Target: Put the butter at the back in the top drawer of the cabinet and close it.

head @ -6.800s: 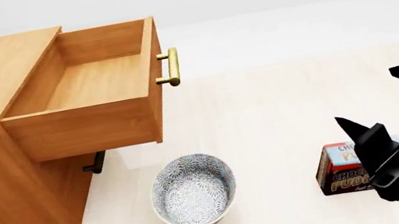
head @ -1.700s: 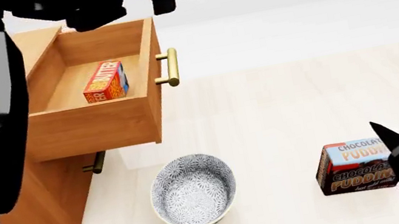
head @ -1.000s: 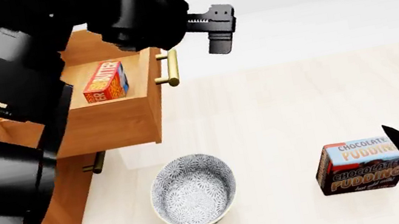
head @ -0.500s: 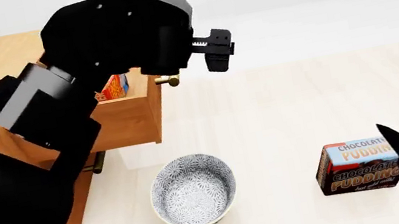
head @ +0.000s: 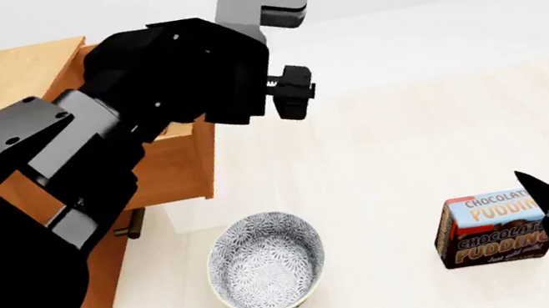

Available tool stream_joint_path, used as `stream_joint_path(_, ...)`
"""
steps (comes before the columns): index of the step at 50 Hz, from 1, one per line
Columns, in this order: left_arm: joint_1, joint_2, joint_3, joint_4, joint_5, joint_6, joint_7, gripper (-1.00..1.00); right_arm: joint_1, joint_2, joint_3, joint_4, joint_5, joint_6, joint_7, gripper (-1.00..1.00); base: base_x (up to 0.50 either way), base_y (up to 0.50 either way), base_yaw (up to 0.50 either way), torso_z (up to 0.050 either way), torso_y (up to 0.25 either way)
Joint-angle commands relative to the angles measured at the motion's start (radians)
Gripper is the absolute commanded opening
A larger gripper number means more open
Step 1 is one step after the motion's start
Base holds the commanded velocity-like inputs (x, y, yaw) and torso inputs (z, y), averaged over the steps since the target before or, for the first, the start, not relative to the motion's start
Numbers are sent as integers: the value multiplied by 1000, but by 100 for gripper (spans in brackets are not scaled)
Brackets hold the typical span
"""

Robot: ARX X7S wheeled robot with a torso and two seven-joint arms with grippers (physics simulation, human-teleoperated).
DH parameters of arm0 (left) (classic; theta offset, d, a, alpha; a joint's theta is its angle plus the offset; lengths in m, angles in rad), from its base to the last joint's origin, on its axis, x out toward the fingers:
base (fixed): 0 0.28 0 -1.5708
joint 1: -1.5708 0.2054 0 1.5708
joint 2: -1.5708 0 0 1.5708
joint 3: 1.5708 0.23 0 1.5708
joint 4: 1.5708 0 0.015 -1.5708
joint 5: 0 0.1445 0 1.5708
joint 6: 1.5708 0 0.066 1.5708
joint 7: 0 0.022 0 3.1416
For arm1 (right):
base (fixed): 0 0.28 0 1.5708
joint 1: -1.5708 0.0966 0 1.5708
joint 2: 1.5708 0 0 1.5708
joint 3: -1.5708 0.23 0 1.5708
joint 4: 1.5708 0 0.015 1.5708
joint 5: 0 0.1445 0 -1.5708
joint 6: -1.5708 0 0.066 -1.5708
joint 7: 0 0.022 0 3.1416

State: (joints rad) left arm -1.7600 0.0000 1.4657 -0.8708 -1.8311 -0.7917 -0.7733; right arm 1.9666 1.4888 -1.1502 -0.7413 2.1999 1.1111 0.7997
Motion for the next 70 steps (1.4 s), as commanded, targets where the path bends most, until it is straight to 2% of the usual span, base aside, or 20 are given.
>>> stream_joint_path(1,17,0,136,-34,-93,37,-16,100,-7,-1,4,-1,-3,-2,-1,100,0,0,0,0,0)
stream_joint_path(19,25,0,137,-59,-50,7,-69,100,-10,-16,16,5,14,7,17,100,0,0,0,0,0)
stream_joint_path(41,58,0,127,-121,97,-33,-157,100,-11,-30,32,9,35,15,37,100,0,0,0,0,0)
stream_joint_path(70,83,0,119,-217,181,-53,-169,100,-15,-37,52,8,55,27,53,100,0,0,0,0,0)
